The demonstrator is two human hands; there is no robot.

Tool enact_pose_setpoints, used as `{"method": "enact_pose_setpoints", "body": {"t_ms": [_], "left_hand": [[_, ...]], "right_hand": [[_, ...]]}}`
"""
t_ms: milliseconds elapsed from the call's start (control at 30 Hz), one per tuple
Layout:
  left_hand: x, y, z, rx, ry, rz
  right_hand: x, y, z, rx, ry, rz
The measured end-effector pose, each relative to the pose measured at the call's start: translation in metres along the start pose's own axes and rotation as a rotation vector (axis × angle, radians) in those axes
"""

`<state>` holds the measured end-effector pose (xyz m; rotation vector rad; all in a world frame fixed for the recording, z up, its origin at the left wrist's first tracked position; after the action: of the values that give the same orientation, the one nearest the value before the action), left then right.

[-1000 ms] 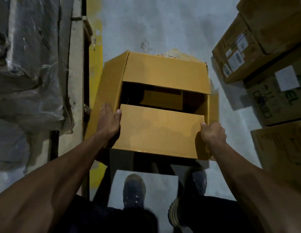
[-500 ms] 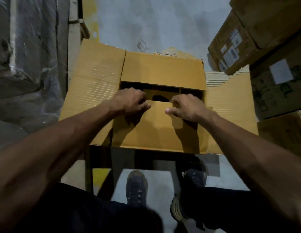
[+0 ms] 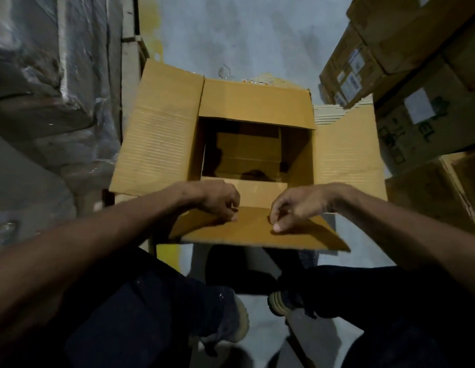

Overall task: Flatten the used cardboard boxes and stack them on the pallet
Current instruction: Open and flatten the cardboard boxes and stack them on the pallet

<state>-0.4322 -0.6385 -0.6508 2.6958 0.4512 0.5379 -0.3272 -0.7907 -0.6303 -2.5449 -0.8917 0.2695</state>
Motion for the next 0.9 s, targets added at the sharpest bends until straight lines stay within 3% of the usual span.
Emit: {"method": "enact_pose_setpoints", "body": {"t_ms": [133,333,500,633,733,833,900], "left_hand": [[-0.028,-0.003,0.04,0.127,0.035,-0.126],[-0.05,-0.014,0.07,0.37,0.234,-0.013],[-0.055,-0.009,0.071,0.391,0.385,0.051],[-0.062,-0.001,0.061,0.333,0.371,0.152],[-0.078,0.002,0.057,0.311,0.269,0.186],[-0.088,-0.002,0.055,0.31,0.178,0.128],[-0.087,-0.009,0.055,0.311,0.135,0.04]], "right_hand": [[-0.017,0.027,0.049,-0.272,0.293,-0.273],[-0.023,0.044,0.084,-0.387,0.463,-0.279],[-0.025,0.046,0.095,-0.38,0.641,-0.341],[-0.037,0.045,0.094,-0.402,0.637,-0.456],[-0.062,0.042,0.097,-0.372,0.562,-0.423],[-0.069,0.045,0.102,-0.329,0.47,-0.257],[-0.06,0.047,0.099,-0.26,0.359,0.001]]}}
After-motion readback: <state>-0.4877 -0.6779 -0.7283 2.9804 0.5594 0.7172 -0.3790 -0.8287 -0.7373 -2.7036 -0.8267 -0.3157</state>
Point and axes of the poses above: each hand's wrist, its own z-axis towards the middle knuckle, its own x-axis out of the back of the hand, y = z × x, the point moved 4 cm from there along z, towards the middle knuckle, and after that the axes turned 15 degrees about -y, right-handed, at the moved point
